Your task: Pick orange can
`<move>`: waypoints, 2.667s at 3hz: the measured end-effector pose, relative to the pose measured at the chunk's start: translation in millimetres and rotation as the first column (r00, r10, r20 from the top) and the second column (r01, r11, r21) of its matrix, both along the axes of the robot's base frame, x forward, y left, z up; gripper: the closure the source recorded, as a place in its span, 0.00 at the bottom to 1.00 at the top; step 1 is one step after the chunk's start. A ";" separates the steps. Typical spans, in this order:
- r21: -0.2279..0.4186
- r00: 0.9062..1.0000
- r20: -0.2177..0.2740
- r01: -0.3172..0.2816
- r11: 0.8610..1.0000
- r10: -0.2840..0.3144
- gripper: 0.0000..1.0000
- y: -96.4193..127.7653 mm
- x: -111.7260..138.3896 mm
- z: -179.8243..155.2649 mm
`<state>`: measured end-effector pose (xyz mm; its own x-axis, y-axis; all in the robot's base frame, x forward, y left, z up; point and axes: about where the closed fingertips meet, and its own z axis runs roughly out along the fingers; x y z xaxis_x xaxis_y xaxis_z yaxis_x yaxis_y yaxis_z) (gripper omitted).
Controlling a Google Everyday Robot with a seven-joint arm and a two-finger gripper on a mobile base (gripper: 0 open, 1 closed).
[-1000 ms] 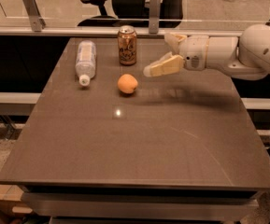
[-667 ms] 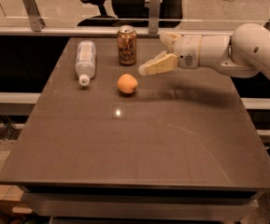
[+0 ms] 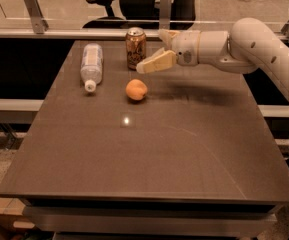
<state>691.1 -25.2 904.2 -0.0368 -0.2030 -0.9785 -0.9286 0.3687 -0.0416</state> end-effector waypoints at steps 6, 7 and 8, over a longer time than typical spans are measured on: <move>0.116 0.999 0.022 -0.048 0.992 0.045 0.00 53.0 62.6 -15.8; 0.116 0.997 0.016 -0.075 0.990 0.074 0.18 65.7 64.6 -19.7; 0.117 0.997 0.016 -0.079 0.990 0.077 0.41 68.6 63.9 -19.6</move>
Offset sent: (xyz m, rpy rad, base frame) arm 0.0360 0.0325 -0.0149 0.0406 -0.0054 -0.0068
